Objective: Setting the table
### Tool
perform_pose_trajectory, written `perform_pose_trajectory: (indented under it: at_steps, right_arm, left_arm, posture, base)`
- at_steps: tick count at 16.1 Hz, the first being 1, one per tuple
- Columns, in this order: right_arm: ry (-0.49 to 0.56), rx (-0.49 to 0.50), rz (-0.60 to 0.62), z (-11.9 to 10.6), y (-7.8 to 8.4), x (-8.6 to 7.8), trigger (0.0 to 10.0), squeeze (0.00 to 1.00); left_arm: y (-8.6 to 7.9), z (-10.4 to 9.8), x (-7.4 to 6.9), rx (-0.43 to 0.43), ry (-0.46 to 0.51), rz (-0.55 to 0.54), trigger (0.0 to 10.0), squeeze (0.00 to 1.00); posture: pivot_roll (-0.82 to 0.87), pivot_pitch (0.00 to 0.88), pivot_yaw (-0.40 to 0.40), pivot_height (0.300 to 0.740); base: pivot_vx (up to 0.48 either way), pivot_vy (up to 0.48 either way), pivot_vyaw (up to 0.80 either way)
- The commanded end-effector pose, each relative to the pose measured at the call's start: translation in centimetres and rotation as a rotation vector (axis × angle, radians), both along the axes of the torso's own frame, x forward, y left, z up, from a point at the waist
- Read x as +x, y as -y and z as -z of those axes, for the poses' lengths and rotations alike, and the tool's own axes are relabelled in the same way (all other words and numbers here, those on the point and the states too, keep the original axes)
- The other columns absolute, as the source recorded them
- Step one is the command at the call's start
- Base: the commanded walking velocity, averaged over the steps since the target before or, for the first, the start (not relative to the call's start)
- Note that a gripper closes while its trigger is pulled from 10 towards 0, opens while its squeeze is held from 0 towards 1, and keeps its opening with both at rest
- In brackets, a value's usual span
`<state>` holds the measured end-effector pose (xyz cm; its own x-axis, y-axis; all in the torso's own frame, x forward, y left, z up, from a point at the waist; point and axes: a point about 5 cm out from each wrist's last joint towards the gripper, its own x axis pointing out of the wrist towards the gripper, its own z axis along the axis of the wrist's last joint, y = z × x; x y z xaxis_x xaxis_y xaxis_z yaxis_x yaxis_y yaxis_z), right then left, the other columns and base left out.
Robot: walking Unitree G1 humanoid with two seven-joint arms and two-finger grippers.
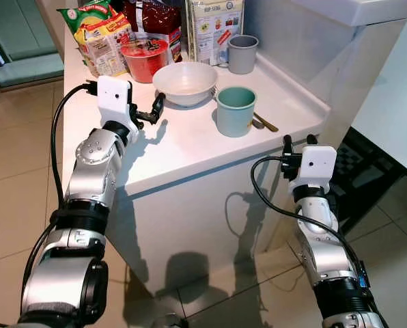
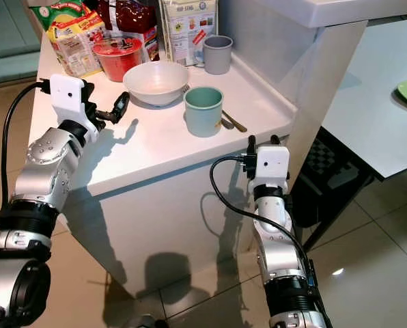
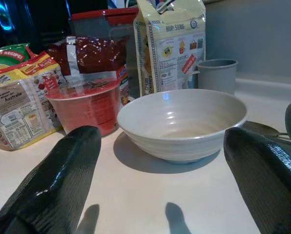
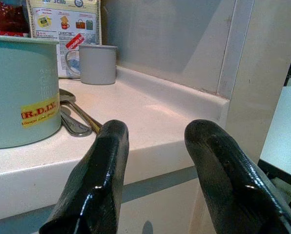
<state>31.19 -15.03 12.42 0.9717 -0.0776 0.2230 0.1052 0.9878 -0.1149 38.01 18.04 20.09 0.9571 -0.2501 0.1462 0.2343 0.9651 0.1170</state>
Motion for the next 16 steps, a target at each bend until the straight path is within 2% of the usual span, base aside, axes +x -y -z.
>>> perform_pose_trajectory:
  at_steps: [1,4,12,16]
  right_arm:
    - [0.010,0.012,-0.009,-0.18,-0.30,0.15,10.0,0.00]
    - [0.007,0.011,-0.013,-0.05,-0.39,0.17,10.0,0.00]
    - [0.000,0.009,-0.012,0.19,-0.37,0.09,10.0,0.00]
    - [-0.004,0.011,-0.012,0.36,-0.44,0.03,10.0,0.00]
  left_arm:
    - [0.02,0.05,-0.17,0.020,-0.005,-0.005,10.0,0.00]
    - [0.09,0.11,-0.36,0.015,-0.011,-0.007,10.0,0.00]
    - [0.83,0.04,-0.54,0.011,-0.016,0.006,10.0,0.00]
    - [0.83,-0.08,-0.53,0.006,-0.014,-0.008,10.0,0.00]
  posture:
    - [0.08,0.000,0.064,0.740]
    - [0.08,0.000,0.062,0.740]
    - [0.08,0.000,0.067,0.740]
    - [0.08,0.000,0.070,0.740]
  base:
    - [0.000,0.000,0.00]
    - [0.000,0.000,0.00]
    - [0.470,0.000,0.00]
    - [0.000,0.000,0.00]
